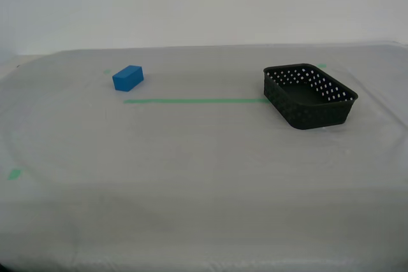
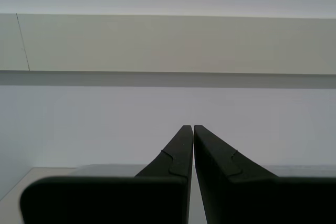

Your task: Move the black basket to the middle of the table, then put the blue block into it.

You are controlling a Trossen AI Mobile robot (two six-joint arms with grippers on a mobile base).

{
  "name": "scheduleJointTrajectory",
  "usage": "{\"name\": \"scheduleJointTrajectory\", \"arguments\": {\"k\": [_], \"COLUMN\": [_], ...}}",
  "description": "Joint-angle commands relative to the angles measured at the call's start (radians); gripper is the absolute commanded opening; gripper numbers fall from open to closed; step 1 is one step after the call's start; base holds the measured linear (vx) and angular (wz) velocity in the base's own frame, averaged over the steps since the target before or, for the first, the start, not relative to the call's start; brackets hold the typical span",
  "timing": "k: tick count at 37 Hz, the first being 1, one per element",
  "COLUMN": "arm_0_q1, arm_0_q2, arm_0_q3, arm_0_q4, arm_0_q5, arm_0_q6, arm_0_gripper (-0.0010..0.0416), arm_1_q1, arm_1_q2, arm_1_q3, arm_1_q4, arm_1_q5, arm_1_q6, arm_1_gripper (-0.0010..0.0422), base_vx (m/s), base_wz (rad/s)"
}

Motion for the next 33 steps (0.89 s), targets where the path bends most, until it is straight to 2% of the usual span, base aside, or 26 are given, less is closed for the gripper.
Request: {"name": "scheduleJointTrajectory", "arguments": {"k": [1,21,33], "arm_0_q1": [0.000,0.000,0.000], "arm_0_q2": [0.000,0.000,0.000], "arm_0_q3": [0.001,0.001,0.087], "arm_0_q4": [0.003,-0.022,-0.225], "arm_0_q5": [-0.001,-0.001,-0.002], "arm_0_q6": [0.000,0.001,-0.001], "arm_0_gripper": [0.0000,0.0000,-0.0001], "arm_1_q1": [0.000,0.000,0.000], "arm_1_q2": [0.000,0.000,0.000], "arm_1_q3": [0.000,0.000,0.000], "arm_1_q4": [0.003,0.003,0.003], "arm_1_q5": [0.000,0.000,0.000], "arm_1_q6": [0.002,0.002,0.002], "arm_1_gripper": [0.0000,0.0000,0.0000], "base_vx": [0.000,0.000,0.000], "base_wz": [0.000,0.000,0.000]}}
